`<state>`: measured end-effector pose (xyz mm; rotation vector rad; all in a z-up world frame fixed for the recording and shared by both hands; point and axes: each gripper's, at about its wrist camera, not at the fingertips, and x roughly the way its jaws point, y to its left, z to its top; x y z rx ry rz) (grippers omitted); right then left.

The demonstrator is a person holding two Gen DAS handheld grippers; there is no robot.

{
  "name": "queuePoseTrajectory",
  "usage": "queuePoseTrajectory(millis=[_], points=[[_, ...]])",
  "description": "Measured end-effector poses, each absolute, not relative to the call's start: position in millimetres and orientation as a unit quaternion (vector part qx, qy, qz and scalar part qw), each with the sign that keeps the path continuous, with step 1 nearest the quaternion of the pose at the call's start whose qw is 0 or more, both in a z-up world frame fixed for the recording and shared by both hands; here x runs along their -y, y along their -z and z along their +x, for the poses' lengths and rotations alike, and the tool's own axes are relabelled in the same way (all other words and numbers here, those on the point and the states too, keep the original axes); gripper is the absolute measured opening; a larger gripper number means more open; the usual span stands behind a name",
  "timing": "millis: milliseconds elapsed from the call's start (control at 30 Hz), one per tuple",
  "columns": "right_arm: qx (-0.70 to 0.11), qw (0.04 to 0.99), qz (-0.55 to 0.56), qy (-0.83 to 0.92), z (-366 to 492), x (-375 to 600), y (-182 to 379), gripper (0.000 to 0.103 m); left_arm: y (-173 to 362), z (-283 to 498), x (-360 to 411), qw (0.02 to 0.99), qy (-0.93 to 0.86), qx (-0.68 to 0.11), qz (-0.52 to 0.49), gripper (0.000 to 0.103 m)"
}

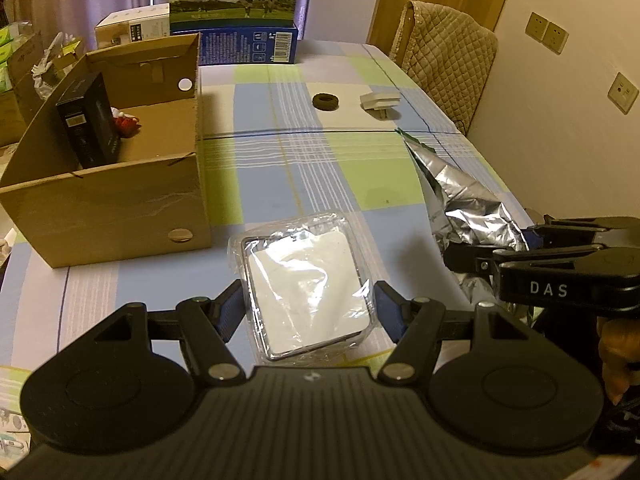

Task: Organize objects
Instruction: 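Carry the foil bag and clear packet over the cardboard box with both tools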

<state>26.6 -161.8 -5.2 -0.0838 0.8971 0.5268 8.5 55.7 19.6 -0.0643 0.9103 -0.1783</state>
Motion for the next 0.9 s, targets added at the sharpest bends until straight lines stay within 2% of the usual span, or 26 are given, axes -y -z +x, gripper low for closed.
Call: queuePoseTrajectory(millis=[533, 900], points=[[-0.427, 0.858, -0.049, -0.280, 24.0, 127.2, -3.8, 0.039, -31.9, 1.9, -90.4, 0.899, 0.061, -0.433, -0.029, 0.064], [-0.412, 0.847, -0.036, -0.334, 42.4, 67.9, -30.6, 0.039, -69.8, 16.2, -151.9, 0.912, 0.016, -0.411, -0.012, 0.064]])
